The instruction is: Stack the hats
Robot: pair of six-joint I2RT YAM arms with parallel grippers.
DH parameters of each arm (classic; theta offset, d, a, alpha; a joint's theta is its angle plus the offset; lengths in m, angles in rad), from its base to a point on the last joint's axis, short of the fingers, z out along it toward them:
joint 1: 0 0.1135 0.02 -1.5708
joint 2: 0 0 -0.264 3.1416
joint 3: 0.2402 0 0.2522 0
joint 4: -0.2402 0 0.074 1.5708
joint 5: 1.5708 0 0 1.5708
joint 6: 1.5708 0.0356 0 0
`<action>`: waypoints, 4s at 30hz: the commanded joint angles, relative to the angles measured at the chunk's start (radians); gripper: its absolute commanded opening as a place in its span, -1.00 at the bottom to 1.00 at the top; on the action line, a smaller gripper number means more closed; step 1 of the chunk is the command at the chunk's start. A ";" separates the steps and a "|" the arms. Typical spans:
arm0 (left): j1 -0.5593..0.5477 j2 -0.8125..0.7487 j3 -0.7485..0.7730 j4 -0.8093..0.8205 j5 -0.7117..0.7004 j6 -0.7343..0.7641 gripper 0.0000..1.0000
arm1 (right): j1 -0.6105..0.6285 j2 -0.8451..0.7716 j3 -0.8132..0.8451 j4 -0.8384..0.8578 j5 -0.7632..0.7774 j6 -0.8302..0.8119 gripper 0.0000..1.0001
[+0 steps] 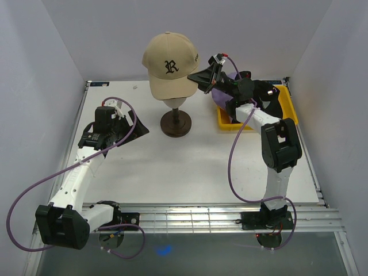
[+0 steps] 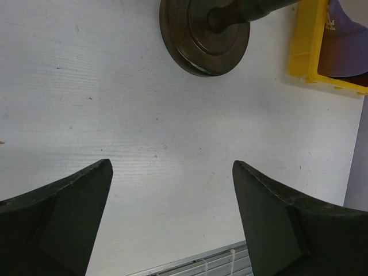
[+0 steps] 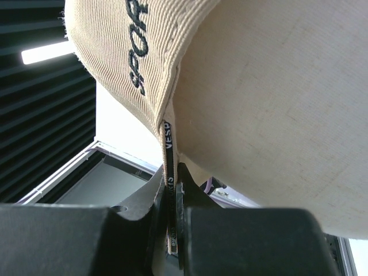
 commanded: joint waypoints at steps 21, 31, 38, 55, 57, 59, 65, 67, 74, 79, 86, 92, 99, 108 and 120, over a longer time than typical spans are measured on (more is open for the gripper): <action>0.001 -0.008 -0.011 0.017 -0.011 0.017 0.92 | -0.009 -0.107 -0.132 0.080 0.001 0.062 -0.25; 0.002 -0.011 -0.018 0.017 -0.012 0.020 0.91 | -0.012 -0.153 -0.233 0.078 0.005 0.019 -0.28; 0.002 -0.012 -0.020 0.017 -0.012 0.020 0.91 | -0.012 -0.182 -0.325 0.078 0.021 -0.009 -0.37; 0.001 -0.003 -0.023 0.020 -0.011 0.025 0.91 | -0.009 -0.224 -0.425 0.037 0.045 -0.073 -0.79; 0.001 -0.002 -0.021 0.021 -0.009 0.023 0.91 | -0.009 -0.230 -0.437 0.025 0.045 -0.088 -0.80; 0.002 -0.002 -0.020 0.021 -0.009 0.023 0.91 | -0.009 -0.237 -0.459 0.017 0.047 -0.099 -0.80; 0.001 -0.002 -0.020 0.020 -0.009 0.026 0.91 | 0.001 -0.241 -0.491 -0.001 0.058 -0.122 -0.80; 0.001 -0.002 -0.020 0.020 -0.009 0.026 0.91 | 0.004 -0.230 -0.490 -0.009 0.059 -0.127 -0.78; 0.001 -0.009 -0.021 0.017 -0.015 0.026 0.91 | 0.023 -0.190 -0.462 -0.034 0.068 -0.135 -0.72; 0.002 -0.012 -0.023 0.014 -0.014 0.026 0.91 | 0.026 -0.176 -0.437 -0.058 0.068 -0.142 -0.58; 0.002 -0.017 -0.026 0.014 -0.015 0.026 0.91 | 0.024 -0.172 -0.437 -0.083 0.065 -0.153 -0.49; 0.001 -0.026 -0.028 0.009 -0.023 0.026 0.91 | 0.015 -0.184 -0.436 -0.112 0.064 -0.167 -0.40; 0.001 -0.031 -0.032 0.017 -0.018 0.026 0.91 | -0.005 -0.270 -0.408 -0.320 0.059 -0.302 -0.26; 0.002 -0.029 -0.021 0.026 0.000 0.023 0.91 | -0.031 -0.354 -0.344 -0.544 0.064 -0.443 -0.02; 0.001 -0.025 0.008 0.028 0.011 0.041 0.91 | -0.169 -0.533 -0.165 -1.188 0.104 -0.898 0.04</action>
